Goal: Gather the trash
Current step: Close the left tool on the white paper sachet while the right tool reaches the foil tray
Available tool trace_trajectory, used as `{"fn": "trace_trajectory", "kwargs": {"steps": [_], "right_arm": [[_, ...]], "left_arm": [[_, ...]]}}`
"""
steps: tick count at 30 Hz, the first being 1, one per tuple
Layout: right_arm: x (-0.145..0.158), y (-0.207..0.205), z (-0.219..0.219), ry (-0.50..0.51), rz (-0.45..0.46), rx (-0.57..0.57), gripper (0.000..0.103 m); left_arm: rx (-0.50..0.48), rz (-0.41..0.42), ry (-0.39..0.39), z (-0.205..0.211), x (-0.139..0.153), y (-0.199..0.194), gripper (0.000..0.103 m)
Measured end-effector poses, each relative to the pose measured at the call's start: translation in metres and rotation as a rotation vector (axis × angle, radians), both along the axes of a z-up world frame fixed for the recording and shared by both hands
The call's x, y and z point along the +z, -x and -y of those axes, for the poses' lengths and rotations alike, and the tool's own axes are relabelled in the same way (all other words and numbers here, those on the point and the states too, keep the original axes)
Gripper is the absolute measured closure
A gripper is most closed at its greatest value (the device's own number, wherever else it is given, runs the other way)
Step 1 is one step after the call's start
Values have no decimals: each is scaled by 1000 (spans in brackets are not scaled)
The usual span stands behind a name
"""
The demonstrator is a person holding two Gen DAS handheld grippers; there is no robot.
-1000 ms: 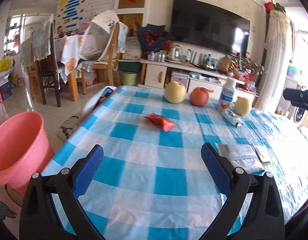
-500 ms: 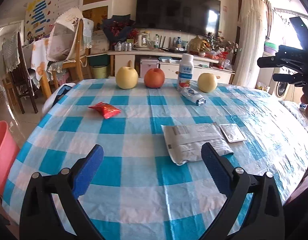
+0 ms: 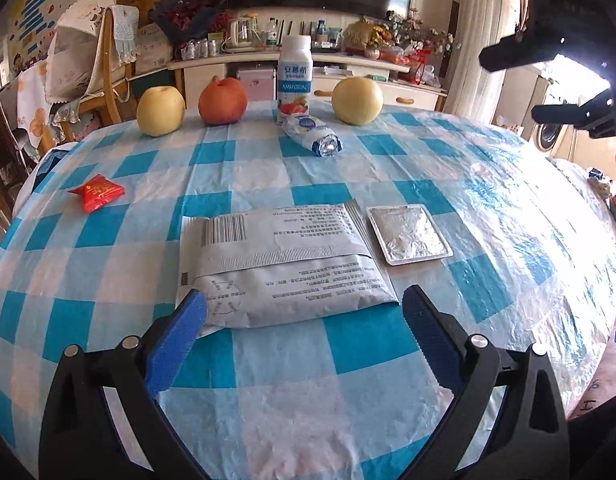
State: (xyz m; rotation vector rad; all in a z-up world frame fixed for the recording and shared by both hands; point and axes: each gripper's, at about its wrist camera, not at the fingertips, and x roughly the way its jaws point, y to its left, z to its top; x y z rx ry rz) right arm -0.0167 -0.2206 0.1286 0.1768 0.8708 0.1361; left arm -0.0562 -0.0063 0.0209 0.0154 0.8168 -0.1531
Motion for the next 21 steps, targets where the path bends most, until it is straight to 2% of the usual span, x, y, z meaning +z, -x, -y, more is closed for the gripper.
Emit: {"fn": "trace_trajectory", "kwargs": {"steps": [6,12,18,20,21], "right_arm": [[1,0,11,-19,0,-10,7],[1,0,16,-34,0,-17,7],[0,-2,12,-40,-10,-3,7],[-2,-2,7,-36,-21,19,7],[-5,-3,3,-33,-30,33,7]], "left_arm": [[37,-43,-77,-1,-10,-20,4],[66,-57,-96,-9,-10,-52,3],[144,-74,-81,-32,-9,-86,4],[126,-86,-58,-38,-7,-93,4],[85,-91,-42,-41,-5,-95,4]]}}
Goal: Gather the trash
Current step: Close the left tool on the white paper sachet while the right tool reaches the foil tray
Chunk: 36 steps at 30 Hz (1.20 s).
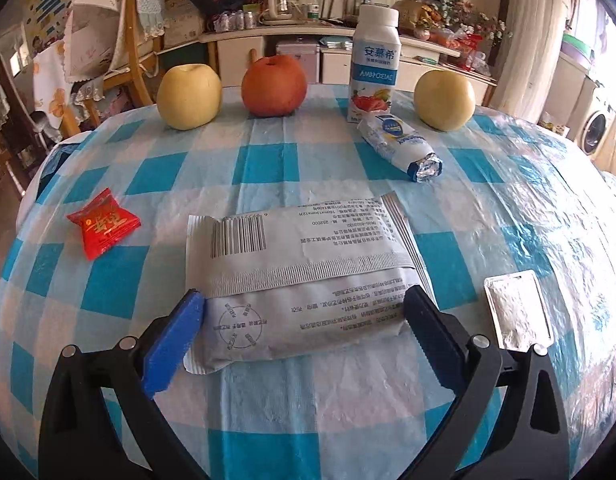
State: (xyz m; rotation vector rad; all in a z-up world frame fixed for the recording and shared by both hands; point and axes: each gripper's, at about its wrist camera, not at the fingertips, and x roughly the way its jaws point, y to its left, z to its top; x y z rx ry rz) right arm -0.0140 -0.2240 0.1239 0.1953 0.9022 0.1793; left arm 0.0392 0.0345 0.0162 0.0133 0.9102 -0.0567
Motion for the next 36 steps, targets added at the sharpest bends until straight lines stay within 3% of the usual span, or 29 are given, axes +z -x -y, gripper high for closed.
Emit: {"fn": "trace_trajectory", "kwargs": {"steps": [2,4,7,10,12,20,27,33,36], "right_arm": [[-7,-1,-8,15,-29,39,7],[-18,-3,-19,42,-70,86,7],[-35,-1,-42,90,-123,170,7],[-48,5,-65,140,-140,229,7],[-57,9,-75,165,-150,248,7],[-74,6,-79,192,-171,233,7],[-92,2,-89,231,-205,269,7],[-95,-1,-88,268,-185,250,7],[-96,-5,-82,268,-176,227,9]], "left_arm": [[-111,8,20,-1,7,3,4],[-263,23,-11,1,17,7,4],[-496,9,-139,11,24,13,4],[-632,-6,-268,17,22,12,4],[-660,-20,-289,12,22,2,4],[-759,-136,-241,3,1,-34,4],[-822,-162,-202,3,-4,-46,3],[-783,-214,-130,4,-12,-66,3],[-760,-192,-111,3,-13,-66,3]]}}
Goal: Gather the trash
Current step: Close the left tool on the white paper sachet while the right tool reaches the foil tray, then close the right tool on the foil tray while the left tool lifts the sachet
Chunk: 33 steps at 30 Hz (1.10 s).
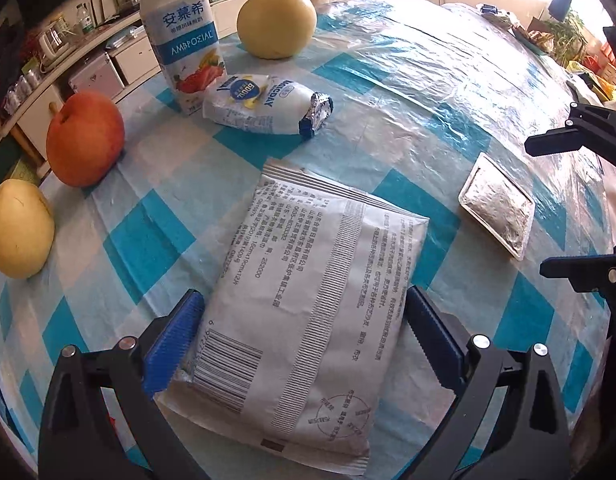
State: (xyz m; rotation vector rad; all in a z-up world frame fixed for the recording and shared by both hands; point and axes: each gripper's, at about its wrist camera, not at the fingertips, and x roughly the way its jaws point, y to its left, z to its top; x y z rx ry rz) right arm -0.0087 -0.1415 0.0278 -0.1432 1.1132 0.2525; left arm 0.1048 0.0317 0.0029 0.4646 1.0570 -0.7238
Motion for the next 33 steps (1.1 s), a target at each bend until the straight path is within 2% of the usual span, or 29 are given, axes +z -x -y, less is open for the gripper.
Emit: {"fn": "trace_trajectory", "kwargs": {"steps": [3,10,14,15,16,20,26,27,29,33], "right_arm": [[-4,-4,1,-8,-1,-8,20],[-9,-7,-6,12,29,-10,21],[-11,-11,-9,-1,55,-17,23],[-12,-11,-10,2,58,-14,31],[-14,-12,-12,11,58,-14,34],[-16,-11,-15,44,86,-4,35],[-15,-10,-13,25,95,-9,38],[-13,-10,-12,15,97,-8,60],[-3,-8,-13,10,125,-4,78],[-5,-10,-4,-15,95,-40,80]], "left_arm": [[35,23,21,-3,1,3,3],[162,94,78,-6,2,15,8],[238,127,95,-5,3,26,19],[264,132,98,-4,3,29,20],[286,138,100,-2,3,30,21],[361,155,115,-1,3,37,24],[441,174,142,-3,4,54,26],[450,173,149,-4,4,57,26],[470,171,170,-7,6,64,26],[514,174,204,-15,9,84,26]]}}
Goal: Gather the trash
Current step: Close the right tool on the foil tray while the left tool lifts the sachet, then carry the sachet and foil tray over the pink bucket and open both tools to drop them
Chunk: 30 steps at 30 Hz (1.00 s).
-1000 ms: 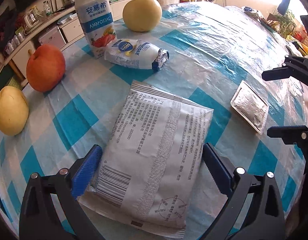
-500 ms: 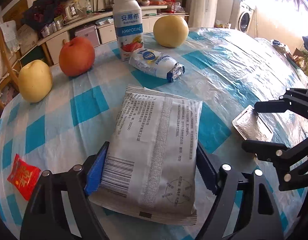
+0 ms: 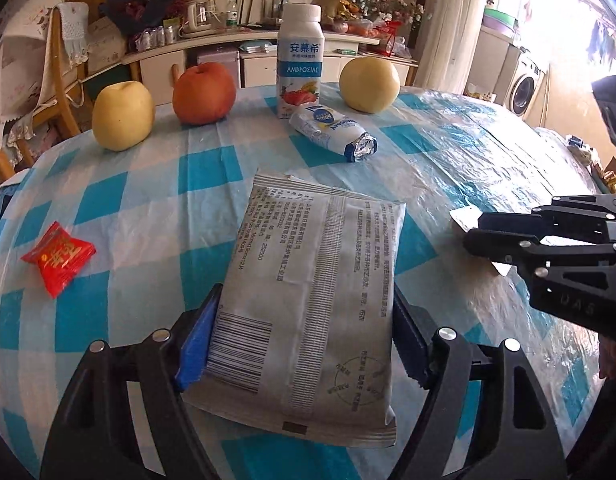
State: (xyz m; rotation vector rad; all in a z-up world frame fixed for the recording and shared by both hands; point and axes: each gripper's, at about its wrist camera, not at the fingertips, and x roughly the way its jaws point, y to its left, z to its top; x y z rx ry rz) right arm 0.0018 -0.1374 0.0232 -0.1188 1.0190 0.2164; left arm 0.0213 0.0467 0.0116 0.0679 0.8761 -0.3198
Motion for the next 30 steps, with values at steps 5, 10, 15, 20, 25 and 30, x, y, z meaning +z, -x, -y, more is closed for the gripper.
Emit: {"fn": "trace_trajectory", "kwargs": {"steps": [5,10,15,20,25,30], "right_arm": [[-1,-2,22,-73,-27,-67,45],[-6,-4,21,-101,-37,-66,33],[-10,2,-8,44,17,16,29],[-13,2,-12,101,39,38,36],[-16,-10,6,77,13,-16,13],[-20,-17,17,5,-31,-46,15]], "left_arm": [[83,14,52,-19,6,26,26],[150,56,86,-33,21,54,26],[206,106,98,-47,36,76,26],[218,151,123,-57,42,89,26],[236,166,154,-75,37,93,26],[269,158,183,-98,31,89,26]]}}
